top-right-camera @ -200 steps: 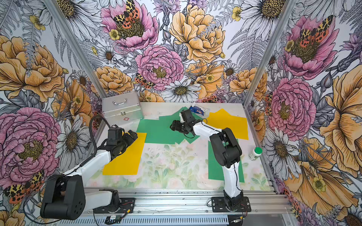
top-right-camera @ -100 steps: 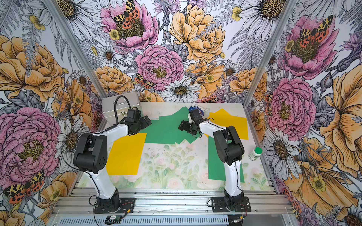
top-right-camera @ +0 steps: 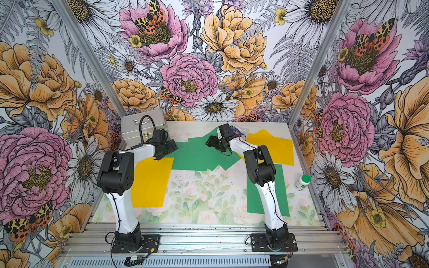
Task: Sort the scattered colored papers by color
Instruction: Pick up the colored paper.
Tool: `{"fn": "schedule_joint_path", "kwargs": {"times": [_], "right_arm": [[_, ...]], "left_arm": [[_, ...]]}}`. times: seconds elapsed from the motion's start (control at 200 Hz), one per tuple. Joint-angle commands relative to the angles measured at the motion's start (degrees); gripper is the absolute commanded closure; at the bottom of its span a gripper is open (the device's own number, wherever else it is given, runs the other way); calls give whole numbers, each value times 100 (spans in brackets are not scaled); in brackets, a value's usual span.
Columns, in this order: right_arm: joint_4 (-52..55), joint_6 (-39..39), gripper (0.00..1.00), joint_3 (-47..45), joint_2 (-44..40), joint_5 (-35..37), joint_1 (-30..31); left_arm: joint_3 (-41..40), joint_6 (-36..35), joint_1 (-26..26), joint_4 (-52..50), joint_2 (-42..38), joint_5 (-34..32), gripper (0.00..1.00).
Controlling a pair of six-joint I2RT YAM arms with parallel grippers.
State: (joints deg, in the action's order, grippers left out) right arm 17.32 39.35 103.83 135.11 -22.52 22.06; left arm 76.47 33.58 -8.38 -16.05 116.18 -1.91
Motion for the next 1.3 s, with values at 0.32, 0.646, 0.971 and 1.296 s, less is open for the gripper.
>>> {"fn": "schedule_joint_path", "kwargs": {"times": [0.32,0.646,0.971,1.296], "right_arm": [[652,309,19,1020,989,-297,111],[955,489,21,1506,1386,-838,201],[959,624,24,1398,1320,-1397,253],[942,255,24,-97,374,-1119,227]], "left_arm": [[-112,81,-270,349,443,460,2],[-165,289,-546,603,685,693,2],[-178,333,-656,645,689,812,2],[6,445,-935,664,695,1237,2]]}}
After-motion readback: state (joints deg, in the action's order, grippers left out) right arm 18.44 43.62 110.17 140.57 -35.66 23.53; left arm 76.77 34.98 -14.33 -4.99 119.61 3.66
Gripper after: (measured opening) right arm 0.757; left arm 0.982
